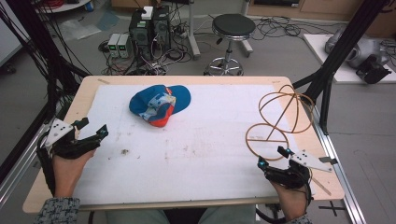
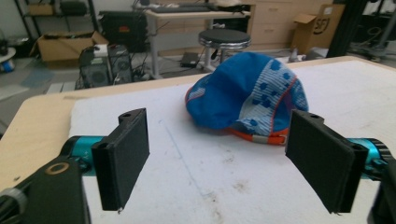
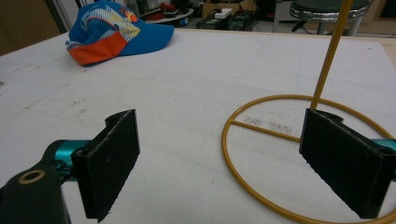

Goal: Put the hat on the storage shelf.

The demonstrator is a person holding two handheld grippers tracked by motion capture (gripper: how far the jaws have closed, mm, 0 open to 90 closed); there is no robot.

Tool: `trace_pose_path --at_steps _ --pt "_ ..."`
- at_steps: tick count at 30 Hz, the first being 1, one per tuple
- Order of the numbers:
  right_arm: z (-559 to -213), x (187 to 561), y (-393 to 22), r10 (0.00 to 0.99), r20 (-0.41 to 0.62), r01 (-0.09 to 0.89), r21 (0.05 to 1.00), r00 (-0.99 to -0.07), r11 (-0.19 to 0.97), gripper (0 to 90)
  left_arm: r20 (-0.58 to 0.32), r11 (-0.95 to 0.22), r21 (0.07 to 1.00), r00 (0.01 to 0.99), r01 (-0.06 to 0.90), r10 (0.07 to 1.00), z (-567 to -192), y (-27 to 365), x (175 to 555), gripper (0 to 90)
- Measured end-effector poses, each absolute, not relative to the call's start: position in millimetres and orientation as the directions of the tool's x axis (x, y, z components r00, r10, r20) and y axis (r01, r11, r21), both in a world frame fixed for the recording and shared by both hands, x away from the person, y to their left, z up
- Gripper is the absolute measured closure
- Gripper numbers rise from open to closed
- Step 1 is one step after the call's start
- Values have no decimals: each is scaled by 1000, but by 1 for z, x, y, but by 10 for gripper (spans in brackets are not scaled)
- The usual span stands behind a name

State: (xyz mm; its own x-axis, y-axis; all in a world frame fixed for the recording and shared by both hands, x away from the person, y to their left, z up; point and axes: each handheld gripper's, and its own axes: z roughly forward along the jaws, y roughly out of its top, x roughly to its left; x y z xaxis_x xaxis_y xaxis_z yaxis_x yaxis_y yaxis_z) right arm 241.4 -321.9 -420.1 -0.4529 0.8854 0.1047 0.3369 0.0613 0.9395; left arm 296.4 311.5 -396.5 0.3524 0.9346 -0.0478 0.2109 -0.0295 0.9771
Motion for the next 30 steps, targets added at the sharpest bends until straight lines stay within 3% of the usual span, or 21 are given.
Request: trace_pose_path --at_steps 4,13,19,30 --pt "-420 242 -323 884 107 330 942 -454 55 113 -56 -24 976 351 218 935 -399 312 297 207" --pt "-420 239 -323 883 88 320 944 -461 73 113 17 -103 975 399 195 917 -393 303 300 227" --pt "-419 235 -323 881 76 313 946 -466 84 113 -22 -91 967 436 238 900 -398 294 312 230" --pt "-419 238 -319 872 67 316 943 -484 102 113 -18 -79 981 491 176 871 -392 279 340 241"
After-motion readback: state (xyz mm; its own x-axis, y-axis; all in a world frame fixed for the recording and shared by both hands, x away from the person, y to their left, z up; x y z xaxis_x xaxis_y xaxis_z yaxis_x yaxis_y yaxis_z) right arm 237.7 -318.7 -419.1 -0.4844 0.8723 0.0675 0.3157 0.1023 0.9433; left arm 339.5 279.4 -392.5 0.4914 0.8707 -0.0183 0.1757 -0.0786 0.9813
